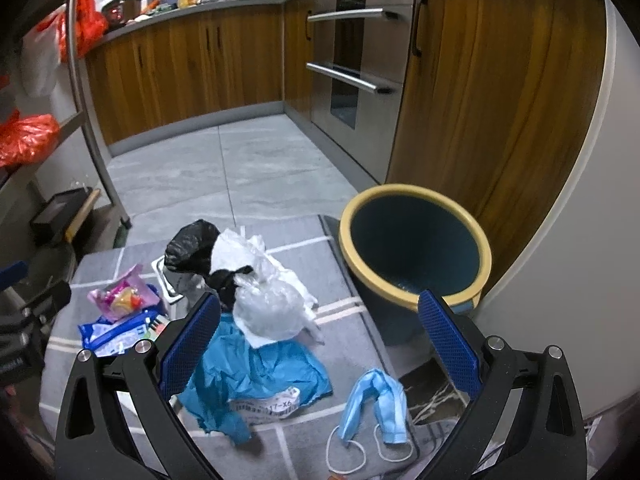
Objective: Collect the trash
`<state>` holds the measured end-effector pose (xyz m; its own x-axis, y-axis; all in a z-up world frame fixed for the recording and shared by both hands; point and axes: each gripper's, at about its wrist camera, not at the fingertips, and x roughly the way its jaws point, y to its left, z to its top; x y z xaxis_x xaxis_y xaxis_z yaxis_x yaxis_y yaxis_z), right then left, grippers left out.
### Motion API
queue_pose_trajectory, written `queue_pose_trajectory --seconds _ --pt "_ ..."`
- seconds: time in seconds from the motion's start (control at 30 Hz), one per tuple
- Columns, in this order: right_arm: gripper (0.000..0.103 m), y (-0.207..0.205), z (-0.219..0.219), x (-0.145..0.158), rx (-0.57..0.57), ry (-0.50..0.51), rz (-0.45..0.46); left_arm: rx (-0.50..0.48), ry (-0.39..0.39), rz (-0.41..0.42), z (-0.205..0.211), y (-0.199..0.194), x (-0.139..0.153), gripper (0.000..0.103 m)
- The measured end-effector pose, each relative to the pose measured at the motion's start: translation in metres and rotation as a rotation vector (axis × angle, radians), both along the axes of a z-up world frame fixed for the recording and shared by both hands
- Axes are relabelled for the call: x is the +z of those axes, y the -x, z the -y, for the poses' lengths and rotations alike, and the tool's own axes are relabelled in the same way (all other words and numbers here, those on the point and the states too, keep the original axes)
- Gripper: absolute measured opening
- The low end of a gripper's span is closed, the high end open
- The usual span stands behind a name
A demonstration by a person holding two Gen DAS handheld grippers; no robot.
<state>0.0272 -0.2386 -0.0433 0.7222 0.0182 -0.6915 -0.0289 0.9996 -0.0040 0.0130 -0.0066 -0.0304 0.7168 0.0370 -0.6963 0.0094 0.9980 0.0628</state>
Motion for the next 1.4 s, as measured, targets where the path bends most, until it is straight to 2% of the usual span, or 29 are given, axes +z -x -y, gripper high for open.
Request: queue_pose_trajectory --seconds 0.13,0.4,0.67,1.17,1.4 --pt "0.098 -0.004 -0.001 -0.003 -0.01 -0.013 -0.019 -0.032 -0.004 0.009 0.002 -0.002 0.0 0.098" --pt "0.098 -0.003 0.001 0.006 -0.021 0.001 0.04 -0.007 0.04 0.019 0.001 -0.006 0.001 0.098" --pt "0.098 -0.001 0.0 0.01 -0.029 0.005 0.06 -0.003 0.038 0.043 0.002 -0.003 0.004 0.098" --pt "0.098 0.0 0.0 0.011 -0.028 0.022 0.063 -0.004 0.003 0.032 0.004 -0.001 0.006 0.098" --pt "0.098 0.0 0.0 0.01 -0.029 0.02 0.054 -0.007 0.009 0.021 0.004 -0.001 0.002 0.098"
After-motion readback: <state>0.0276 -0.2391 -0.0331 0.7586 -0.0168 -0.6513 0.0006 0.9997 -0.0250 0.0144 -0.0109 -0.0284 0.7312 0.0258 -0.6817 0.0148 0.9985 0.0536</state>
